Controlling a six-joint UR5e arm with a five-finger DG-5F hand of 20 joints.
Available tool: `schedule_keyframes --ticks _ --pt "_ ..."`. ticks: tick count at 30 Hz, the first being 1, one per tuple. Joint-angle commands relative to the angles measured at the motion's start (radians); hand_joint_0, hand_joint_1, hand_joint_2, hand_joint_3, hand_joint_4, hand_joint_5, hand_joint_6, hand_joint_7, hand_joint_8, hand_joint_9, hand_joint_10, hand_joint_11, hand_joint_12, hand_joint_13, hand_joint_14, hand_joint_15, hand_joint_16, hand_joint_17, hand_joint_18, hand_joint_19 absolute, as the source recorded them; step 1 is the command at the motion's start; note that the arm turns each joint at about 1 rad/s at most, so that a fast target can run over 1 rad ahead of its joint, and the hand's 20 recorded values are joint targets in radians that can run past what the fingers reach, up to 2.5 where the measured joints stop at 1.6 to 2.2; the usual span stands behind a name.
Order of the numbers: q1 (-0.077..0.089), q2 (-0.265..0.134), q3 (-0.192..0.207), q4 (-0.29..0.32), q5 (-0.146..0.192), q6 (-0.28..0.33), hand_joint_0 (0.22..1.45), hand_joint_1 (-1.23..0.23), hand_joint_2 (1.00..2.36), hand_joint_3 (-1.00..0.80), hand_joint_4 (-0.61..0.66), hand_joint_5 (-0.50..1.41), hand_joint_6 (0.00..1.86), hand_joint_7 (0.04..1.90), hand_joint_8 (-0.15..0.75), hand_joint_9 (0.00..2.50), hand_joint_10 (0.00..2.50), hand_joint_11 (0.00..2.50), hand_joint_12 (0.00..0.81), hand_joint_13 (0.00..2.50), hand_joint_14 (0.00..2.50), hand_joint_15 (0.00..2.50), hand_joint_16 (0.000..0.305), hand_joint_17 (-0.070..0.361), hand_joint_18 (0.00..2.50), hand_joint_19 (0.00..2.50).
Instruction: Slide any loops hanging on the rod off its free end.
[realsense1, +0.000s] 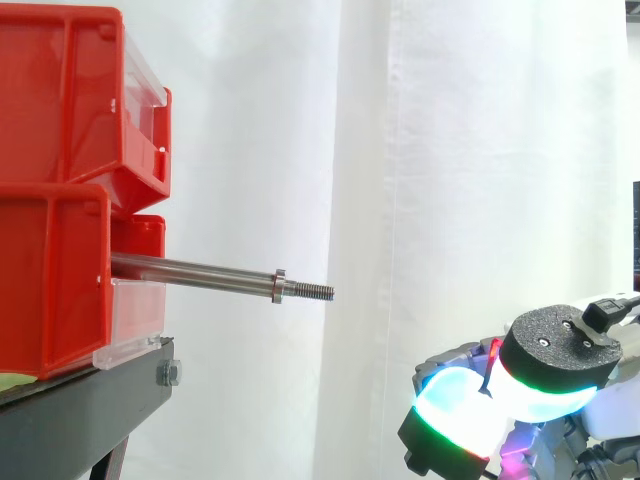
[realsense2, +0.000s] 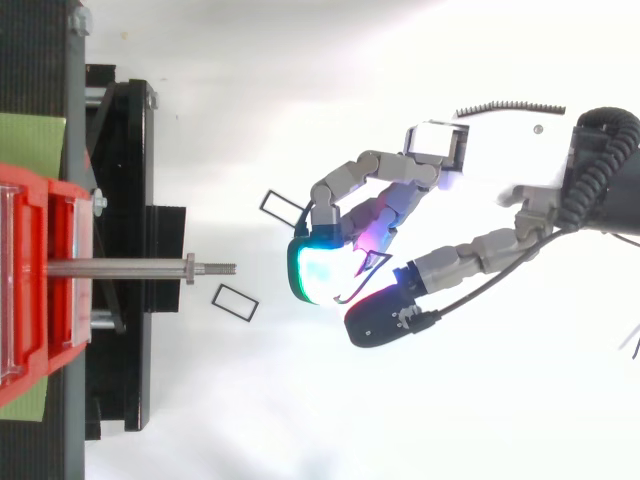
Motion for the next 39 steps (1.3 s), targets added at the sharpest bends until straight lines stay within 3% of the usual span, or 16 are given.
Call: schedule_keyframes --ticks 1,39 --pt "0.001 0.001 0.001 0.000 0.000 0.000 0.56 -0.76 1.15 -0.16 -0.07 -0.09 0.90 1.06 0.298 1.10 0.01 0.33 0.398 0.69 0.01 0.19 0.060 0.136 0.77 0.32" --pt "0.001 0.000 -0.001 0.000 0.000 0.000 0.54 -0.69 1.19 -0.19 -0.02 -0.09 0.90 1.05 0.309 1.06 0.01 0.31 0.406 0.66 0.01 0.20 0.062 0.138 0.74 0.33"
